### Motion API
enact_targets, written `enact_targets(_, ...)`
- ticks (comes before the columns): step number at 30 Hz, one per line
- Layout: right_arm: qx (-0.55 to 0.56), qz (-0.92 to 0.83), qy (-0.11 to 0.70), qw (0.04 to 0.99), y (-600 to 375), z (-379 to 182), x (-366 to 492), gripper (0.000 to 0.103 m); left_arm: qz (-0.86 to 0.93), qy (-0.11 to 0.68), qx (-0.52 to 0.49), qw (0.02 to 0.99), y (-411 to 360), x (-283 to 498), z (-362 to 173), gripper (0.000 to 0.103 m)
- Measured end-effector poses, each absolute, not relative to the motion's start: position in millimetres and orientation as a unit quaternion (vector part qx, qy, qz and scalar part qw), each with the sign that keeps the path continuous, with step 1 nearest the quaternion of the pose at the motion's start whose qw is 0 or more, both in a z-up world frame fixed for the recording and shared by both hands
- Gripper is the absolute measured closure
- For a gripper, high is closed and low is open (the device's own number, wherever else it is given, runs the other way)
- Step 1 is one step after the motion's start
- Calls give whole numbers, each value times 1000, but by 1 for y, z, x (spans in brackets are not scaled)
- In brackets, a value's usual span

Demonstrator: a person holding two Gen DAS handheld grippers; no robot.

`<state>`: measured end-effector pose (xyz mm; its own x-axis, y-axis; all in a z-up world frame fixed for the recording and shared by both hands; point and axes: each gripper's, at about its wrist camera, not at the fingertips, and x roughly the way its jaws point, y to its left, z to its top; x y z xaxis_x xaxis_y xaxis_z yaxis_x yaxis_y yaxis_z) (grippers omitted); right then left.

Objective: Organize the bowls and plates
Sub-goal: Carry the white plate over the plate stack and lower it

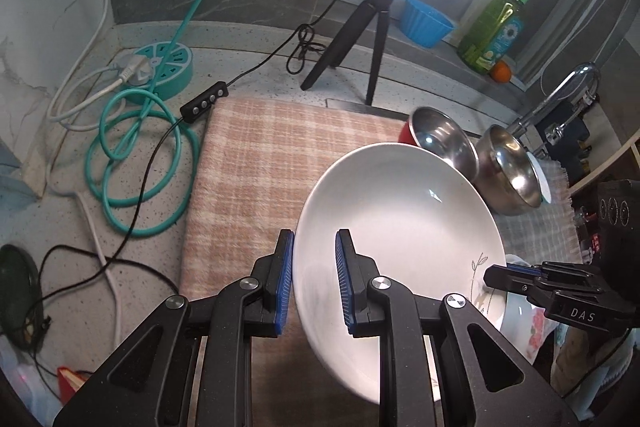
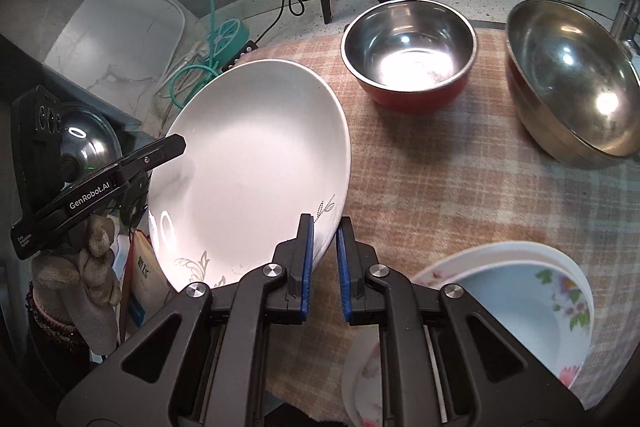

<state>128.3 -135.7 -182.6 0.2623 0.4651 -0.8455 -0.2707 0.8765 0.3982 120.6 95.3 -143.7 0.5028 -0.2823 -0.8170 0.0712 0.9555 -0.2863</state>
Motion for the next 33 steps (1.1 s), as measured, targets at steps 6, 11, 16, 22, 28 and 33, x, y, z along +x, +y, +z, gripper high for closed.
enact_targets(6, 80, 231, 558, 793, -165, -177, 109, 91, -114, 482, -108, 862, 67, 99, -135, 84)
enact_targets(11, 76, 225, 560, 794, -194, -175, 93, 91, -125, 478, -109, 862, 40, 81, -132, 84)
enact_targets(16, 75, 217, 563, 794, -223, -176, 81, 91, -136, 484, -116, 857, 14, 67, -135, 84)
enact_targets(22, 74, 202, 570, 793, -256, -182, 71, 91, -149, 490, -119, 851, -15, 53, -140, 84)
enact_targets(28, 81, 184, 577, 792, -286, -190, 69, 91, -164, 503, -113, 841, -44, 44, -149, 84)
enact_targets(33, 79, 173, 583, 790, -303, -198, 65, 91, -171, 513, -113, 834, -61, 39, -157, 84)
